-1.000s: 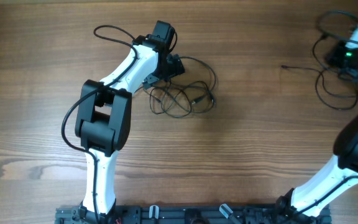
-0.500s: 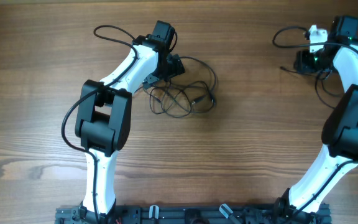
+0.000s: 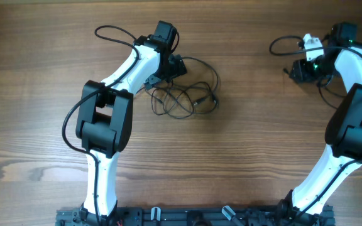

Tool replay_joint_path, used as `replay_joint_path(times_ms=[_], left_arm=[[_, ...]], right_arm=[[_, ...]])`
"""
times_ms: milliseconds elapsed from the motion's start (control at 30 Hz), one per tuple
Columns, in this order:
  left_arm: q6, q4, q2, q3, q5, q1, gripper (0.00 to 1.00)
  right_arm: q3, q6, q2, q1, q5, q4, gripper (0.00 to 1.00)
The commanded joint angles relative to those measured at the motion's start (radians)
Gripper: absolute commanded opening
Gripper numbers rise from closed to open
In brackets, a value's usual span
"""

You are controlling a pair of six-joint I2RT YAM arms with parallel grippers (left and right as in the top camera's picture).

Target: Untangle cables

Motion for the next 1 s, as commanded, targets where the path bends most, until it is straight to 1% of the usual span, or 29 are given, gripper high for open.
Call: replay_joint_path(times_ms=[0,33,67,133,200,267,333,433,500,567,633,700,800,900,933,967], left_arm=[[0.002,-0.008,0.05,-0.036,-0.013,0.009,1.0],[0.002,-0.008,0.05,-0.036,-0.013,0.009,1.0],[0.002,-0.008,0.05,-0.036,-0.013,0.009,1.0],[0.002,-0.008,0.05,-0.036,-0.013,0.009,1.0],[0.002,-0.008,0.05,-0.036,-0.013,0.009,1.0],[0.002,-0.008,0.05,-0.036,-0.013,0.009,1.0],[0.002,-0.008,0.05,-0.036,-0.013,0.009,1.0],[0.002,-0.008,0.05,-0.036,-0.013,0.009,1.0],[0.002,-0.008,0.05,-0.036,-0.013,0.009,1.0],[0.002,-0.008,0.05,-0.036,-0.013,0.009,1.0],[0.002,-0.008,0.05,-0.036,-0.013,0.009,1.0],[0.002,-0.008,0.05,-0.036,-0.013,0.009,1.0],[0.002,-0.008,0.05,-0.036,-0.013,0.009,1.0],[0.002,-0.008,0.05,-0.036,-0.013,0.009,1.0],[0.002,-0.008,0.05,-0.036,-0.013,0.009,1.0],[0.002,-0.008,0.05,-0.036,-0.013,0.009,1.0]], right_arm=[[-0.033,-0.037,0.021,0.004,0.015,0.036,0.54],[-0.033,-0.012,0.021,0.004,0.016,0.071,0.5],[-0.033,0.026,0.021,0.004,0.016,0.098,0.41],[-0.033,0.056,0.021,0.004,0.016,0.106,0.17],[-0.032,0.066,0.021,0.004,0.015,0.106,0.04],[-0.014,0.081,0.015,0.004,0.016,0.095,0.04],[0.023,0.165,-0.005,0.001,0.016,0.093,0.04],[0.064,0.305,-0.036,0.0,0.016,0.136,0.04],[0.067,0.446,-0.051,0.0,0.029,0.203,0.04],[0.066,0.585,-0.051,0.0,0.11,0.236,0.04],[0.057,0.737,-0.051,0.0,0.275,0.257,0.04],[0.052,0.856,-0.051,0.0,0.406,0.257,0.04],[0.046,0.925,-0.051,0.0,0.517,0.256,0.04],[0.046,0.988,-0.051,0.0,0.564,0.259,0.05],[0.046,0.987,-0.051,-0.001,0.563,0.267,0.06],[0.046,0.987,-0.051,-0.002,0.563,0.27,0.15]])
